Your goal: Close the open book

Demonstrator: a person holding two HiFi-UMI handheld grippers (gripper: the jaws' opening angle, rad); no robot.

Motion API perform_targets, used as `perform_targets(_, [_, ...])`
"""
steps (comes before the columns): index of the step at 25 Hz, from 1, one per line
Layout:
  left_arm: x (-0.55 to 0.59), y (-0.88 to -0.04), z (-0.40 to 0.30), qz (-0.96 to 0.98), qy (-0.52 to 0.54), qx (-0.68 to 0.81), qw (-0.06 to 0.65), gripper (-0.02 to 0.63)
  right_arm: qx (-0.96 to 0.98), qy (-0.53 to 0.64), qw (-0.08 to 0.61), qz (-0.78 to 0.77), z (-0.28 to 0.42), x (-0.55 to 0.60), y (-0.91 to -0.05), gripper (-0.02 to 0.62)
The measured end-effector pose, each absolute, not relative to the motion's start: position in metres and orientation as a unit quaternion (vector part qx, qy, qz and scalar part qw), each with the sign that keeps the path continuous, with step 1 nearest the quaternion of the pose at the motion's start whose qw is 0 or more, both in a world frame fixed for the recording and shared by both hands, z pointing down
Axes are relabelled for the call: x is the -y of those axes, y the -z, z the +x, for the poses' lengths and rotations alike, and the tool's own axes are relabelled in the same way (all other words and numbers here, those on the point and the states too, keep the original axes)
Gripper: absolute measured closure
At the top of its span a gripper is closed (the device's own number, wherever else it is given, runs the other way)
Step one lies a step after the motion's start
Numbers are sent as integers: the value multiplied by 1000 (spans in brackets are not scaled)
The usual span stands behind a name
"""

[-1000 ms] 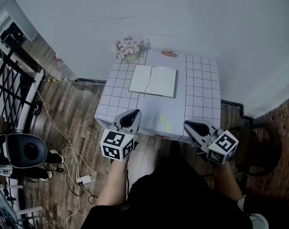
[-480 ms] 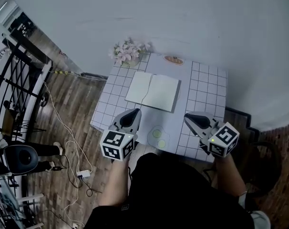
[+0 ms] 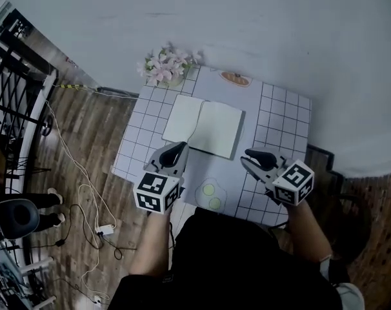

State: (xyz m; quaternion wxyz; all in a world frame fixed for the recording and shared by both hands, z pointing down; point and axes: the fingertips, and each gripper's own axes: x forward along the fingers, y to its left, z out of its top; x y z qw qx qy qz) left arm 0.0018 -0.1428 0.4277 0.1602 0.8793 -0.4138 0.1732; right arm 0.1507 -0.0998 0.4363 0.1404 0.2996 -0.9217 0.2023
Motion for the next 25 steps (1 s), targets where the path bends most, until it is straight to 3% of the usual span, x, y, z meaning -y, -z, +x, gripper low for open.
perform_targets(9, [175,-476,-22,868,-195,415,190,595,901,-173,275,289,138,177,-495,428])
perform_targets(25, [232,-536,-25,868,-210,390,226,595,861,-188,422,214,149,296,-621,342])
